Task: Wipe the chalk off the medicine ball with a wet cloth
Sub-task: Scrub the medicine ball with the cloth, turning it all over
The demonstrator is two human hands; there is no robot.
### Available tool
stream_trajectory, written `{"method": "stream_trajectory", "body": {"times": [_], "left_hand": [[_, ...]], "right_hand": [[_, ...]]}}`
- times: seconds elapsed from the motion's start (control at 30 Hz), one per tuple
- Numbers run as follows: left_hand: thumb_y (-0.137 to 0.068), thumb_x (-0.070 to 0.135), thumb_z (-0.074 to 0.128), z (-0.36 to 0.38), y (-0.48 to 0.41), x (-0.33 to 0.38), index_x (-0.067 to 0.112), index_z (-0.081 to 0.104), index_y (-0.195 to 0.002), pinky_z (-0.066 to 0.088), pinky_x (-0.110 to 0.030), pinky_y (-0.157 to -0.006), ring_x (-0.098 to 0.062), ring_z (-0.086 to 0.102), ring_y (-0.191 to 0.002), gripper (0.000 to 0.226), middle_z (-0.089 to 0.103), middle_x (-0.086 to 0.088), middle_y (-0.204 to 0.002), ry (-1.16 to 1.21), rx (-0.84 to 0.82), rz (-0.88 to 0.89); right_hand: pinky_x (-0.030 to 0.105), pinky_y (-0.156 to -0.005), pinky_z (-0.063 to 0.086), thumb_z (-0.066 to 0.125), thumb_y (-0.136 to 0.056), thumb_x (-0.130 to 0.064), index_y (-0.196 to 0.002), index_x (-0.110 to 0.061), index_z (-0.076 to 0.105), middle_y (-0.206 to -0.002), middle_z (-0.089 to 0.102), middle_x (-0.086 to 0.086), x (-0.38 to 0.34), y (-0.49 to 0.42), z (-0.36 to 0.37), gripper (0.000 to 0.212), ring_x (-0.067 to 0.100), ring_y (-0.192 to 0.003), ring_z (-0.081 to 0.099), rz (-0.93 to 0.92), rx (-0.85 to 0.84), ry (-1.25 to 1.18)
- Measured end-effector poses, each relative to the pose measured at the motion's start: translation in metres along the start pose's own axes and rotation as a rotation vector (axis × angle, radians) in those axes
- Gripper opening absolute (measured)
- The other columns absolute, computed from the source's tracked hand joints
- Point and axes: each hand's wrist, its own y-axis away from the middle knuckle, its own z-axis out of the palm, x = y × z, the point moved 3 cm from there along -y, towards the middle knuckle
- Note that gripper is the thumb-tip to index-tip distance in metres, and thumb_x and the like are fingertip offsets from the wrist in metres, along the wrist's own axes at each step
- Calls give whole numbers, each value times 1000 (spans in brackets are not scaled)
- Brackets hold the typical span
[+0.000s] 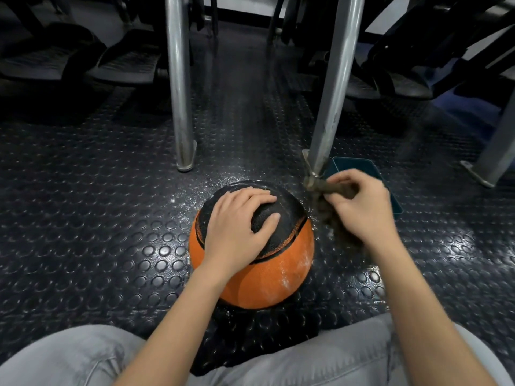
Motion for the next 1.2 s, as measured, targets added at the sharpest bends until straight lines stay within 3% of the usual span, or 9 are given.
{"method": "stream_trajectory", "body": {"times": [0.1,0.27,0.4,0.7,0.87,0.97,1.03,1.13,1.2], "left_hand": [[-84,54,42,-1,1,-1,31,65,-109,27,-35,-109,-3,43,-119,41,59,20,-117,-6,8,6],[-83,53,46,-3,1,-1,31,67,-107,25,-29,-109,0,43,-119,39,55,26,-113,41,-6,40],[-79,50,53,-5,3,-2,29,67,-103,29,-19,-103,0,44,-111,35,52,29,-107,133,13,-6],[-80,55,63,-5,5,-8,29,46,-130,17,-17,-96,3,26,-116,59,30,24,-120,60,-120,-167],[-76,63,63,-1,6,-1,31,48,-128,16,-14,-90,13,19,-106,62,30,26,-118,56,-111,-109],[-71,65,57,-1,5,-4,32,49,-126,21,-19,-96,11,22,-107,65,32,26,-117,83,-114,-129],[-74,63,62,-2,4,-5,32,48,-126,24,-24,-102,10,22,-108,62,32,25,-117,104,-130,-150],[-78,57,65,-2,3,-6,33,47,-128,24,-27,-106,9,21,-109,58,31,25,-119,109,-136,-173],[-77,59,65,-3,4,-7,33,47,-127,25,-28,-105,7,22,-110,59,31,25,-119,106,-126,-179]], "right_hand": [[21,-78,50,74,-73,0,-79,-30,66,-84,68,-10,-12,0,1,31,8,-83,64,-53,-146,-411],[33,-86,46,65,-81,-7,-93,-29,66,-100,63,-5,13,-3,27,24,18,-100,57,22,-196,200],[16,-81,45,69,-77,-3,-89,-27,68,-90,66,-14,-5,-3,17,27,4,-89,60,-117,-99,-242],[26,-87,47,72,-76,-5,-82,-38,68,-92,67,-13,7,-4,21,34,8,-93,61,-77,-448,-90],[27,-83,43,66,-78,-4,-93,-34,69,-93,57,-5,9,-6,5,33,16,-95,56,-67,-81,111],[14,-82,42,70,-75,2,-87,-36,68,-94,65,-6,-12,-1,5,40,4,-90,60,-181,-240,-285],[18,-84,41,67,-79,-1,-88,-38,68,-95,62,-7,-8,0,20,38,8,-95,59,-142,-366,-126],[31,-88,41,58,-84,-6,-106,-32,68,-103,56,-1,7,-6,18,35,20,-107,52,-46,-184,312],[27,-87,44,64,-80,-2,-102,-30,67,-98,62,-3,2,-6,4,35,16,-100,58,-65,-25,20]]}}
